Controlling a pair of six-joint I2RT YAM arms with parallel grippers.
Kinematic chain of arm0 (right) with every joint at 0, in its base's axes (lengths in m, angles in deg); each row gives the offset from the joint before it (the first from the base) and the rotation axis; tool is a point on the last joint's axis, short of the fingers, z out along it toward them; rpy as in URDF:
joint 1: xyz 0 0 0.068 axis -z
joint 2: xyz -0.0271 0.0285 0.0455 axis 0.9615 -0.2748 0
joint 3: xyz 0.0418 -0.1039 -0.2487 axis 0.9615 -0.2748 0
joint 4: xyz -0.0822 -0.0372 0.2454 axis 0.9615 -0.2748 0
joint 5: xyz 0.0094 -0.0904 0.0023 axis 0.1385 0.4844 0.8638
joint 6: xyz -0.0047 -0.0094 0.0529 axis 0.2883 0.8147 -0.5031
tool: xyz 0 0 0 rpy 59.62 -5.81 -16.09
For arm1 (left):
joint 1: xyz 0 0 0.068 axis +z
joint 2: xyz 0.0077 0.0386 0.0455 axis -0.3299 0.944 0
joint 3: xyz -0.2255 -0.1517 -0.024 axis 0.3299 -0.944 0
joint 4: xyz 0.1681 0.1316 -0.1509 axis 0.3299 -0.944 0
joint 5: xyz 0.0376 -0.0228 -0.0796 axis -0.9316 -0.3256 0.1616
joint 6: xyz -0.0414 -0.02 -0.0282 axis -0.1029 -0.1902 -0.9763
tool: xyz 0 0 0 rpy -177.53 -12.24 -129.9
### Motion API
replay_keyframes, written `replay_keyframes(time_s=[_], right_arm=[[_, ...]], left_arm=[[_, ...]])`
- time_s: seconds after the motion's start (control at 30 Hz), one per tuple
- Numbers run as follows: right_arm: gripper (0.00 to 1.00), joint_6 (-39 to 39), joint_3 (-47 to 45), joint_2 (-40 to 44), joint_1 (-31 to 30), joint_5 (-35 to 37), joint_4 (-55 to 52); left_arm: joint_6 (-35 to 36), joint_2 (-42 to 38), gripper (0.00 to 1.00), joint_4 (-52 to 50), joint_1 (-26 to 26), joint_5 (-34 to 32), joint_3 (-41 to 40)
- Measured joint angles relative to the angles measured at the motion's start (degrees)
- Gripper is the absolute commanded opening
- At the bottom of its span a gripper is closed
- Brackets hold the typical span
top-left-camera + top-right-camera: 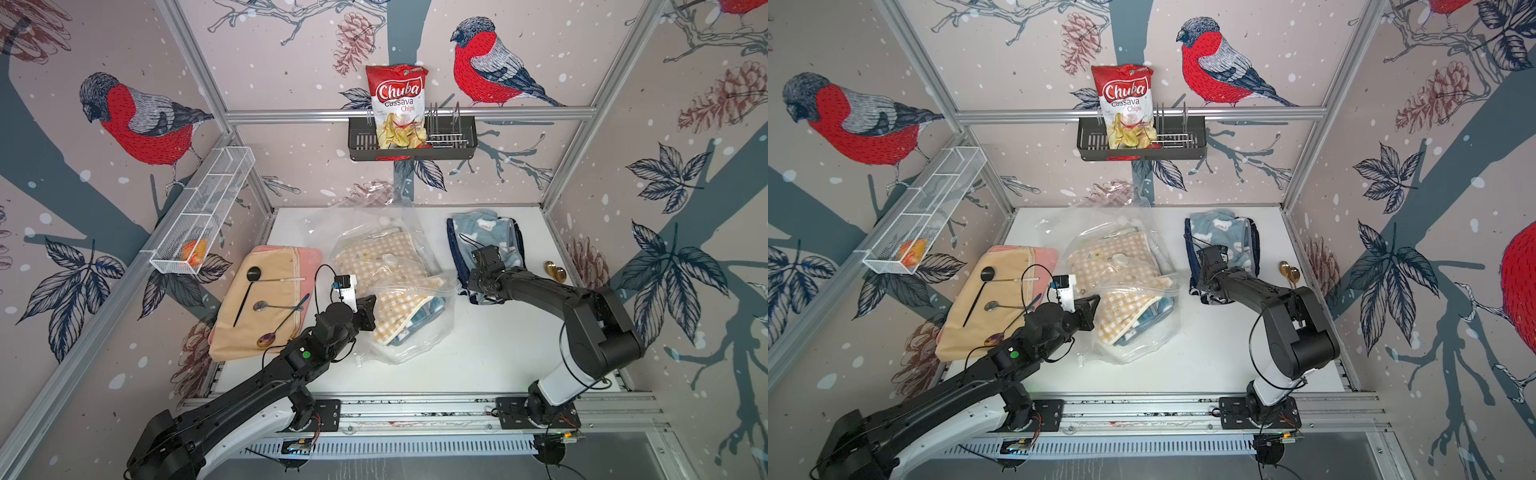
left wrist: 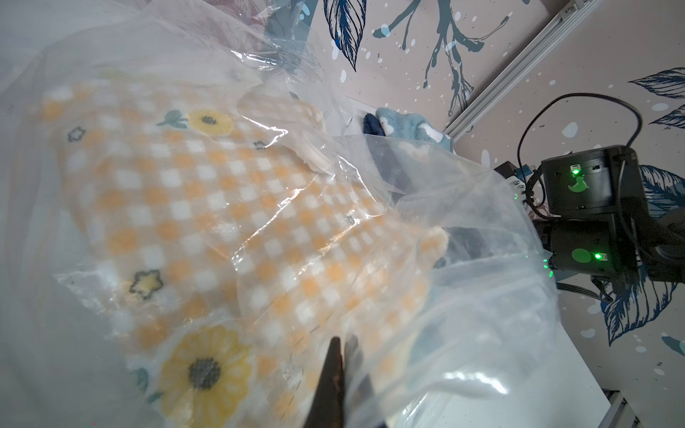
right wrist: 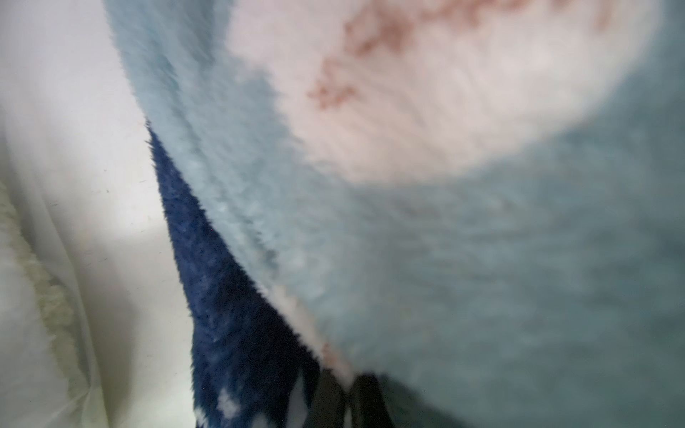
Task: Take the blanket out of the vacuum bag
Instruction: Place the blanket at the center of the board.
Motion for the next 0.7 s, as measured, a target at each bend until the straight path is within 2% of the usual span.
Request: replay_keyframes(time_s=[0.1, 0.23, 0.4, 0.43, 0.5, 0.57, 0.6, 0.63, 0.67, 0.7], right_arm=[[0.00, 0.15, -0.39, 4.42, 0.00, -1.11, -0.02], [0.00, 0.44, 0.57, 10.82, 0.22, -6.34, 0.02], [0.00, 1.42, 4.59, 9.66, 0.83, -13.79, 0.24], [0.04, 1.44, 5.16, 8.15, 0.85, -15.26, 0.35], [0.21, 1.42, 5.22, 5.51, 0.83, -17.84, 0.81], [0.26, 1.33, 3.96, 3.21, 0.83, -20.33, 1.62], [0.33, 1.31, 3.08, 2.64, 0.81, -21.31, 2.01], [0.46, 0.74, 1.95, 2.25, 0.81, -22.67, 2.51], [0.53, 0.28, 1.09, 2.25, 0.81, -23.69, 2.62], [0.56, -0.02, 0.50, 2.56, 0.81, -24.39, 2.78]], left_arm=[[0.11, 0.37, 0.00, -0.04, 0.00, 0.02, 0.22], [0.13, 0.94, 0.00, -0.09, 0.02, 0.07, 1.33], [0.37, 1.97, 0.00, -0.07, 0.02, 0.17, 2.82], [0.61, 2.19, 0.00, -0.04, 0.02, 0.22, 2.97], [0.76, 2.36, 0.00, -0.09, 0.02, 0.42, 3.04], [0.74, 2.27, 0.00, -0.11, 0.02, 1.01, 3.04], [1.01, 2.16, 0.00, -0.17, 0.02, 1.46, 3.04], [0.98, 1.95, 0.00, -0.28, 0.04, 1.53, 3.04], [0.98, 1.66, 0.00, -0.48, 0.04, 1.53, 3.04], [0.98, 1.42, 0.00, -0.55, 0.04, 1.51, 3.04]])
